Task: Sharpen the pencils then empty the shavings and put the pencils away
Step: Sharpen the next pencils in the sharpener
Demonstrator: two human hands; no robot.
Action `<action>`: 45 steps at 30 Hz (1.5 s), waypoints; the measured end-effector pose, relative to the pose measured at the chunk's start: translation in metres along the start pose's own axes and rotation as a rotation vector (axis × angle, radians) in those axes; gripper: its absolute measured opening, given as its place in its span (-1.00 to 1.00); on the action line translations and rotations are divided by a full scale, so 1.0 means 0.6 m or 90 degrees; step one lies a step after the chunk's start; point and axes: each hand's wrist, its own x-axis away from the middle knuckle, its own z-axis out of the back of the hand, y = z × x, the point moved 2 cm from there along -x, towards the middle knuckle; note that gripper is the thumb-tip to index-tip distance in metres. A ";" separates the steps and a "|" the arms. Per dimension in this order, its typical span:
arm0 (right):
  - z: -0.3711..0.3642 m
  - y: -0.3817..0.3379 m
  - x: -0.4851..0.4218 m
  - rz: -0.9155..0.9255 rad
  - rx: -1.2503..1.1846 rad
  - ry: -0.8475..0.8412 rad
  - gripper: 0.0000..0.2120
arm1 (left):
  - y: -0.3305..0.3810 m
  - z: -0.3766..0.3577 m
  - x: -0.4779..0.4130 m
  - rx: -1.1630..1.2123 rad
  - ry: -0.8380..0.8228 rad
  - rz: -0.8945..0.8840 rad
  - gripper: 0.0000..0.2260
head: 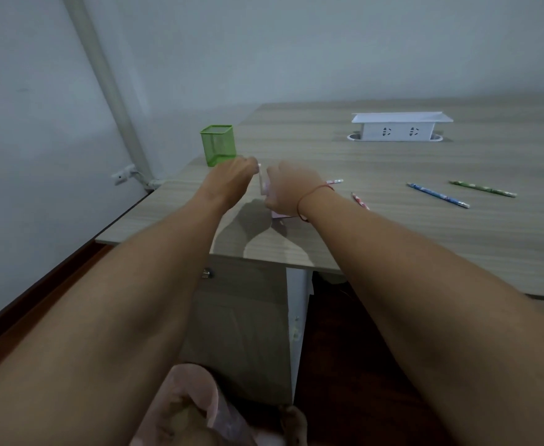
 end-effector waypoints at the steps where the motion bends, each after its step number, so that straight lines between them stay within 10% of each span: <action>1: 0.000 -0.001 0.000 0.001 0.002 -0.002 -0.52 | 0.002 0.004 0.004 -0.001 0.004 -0.001 -0.82; 24: 0.006 -0.006 -0.004 -0.037 -0.021 -0.084 -0.48 | 0.037 0.033 0.063 0.023 0.055 -0.004 -0.82; 45: 0.005 -0.007 -0.019 -0.032 -0.030 -0.105 -0.50 | 0.058 -0.016 0.086 0.076 -0.212 0.105 -0.78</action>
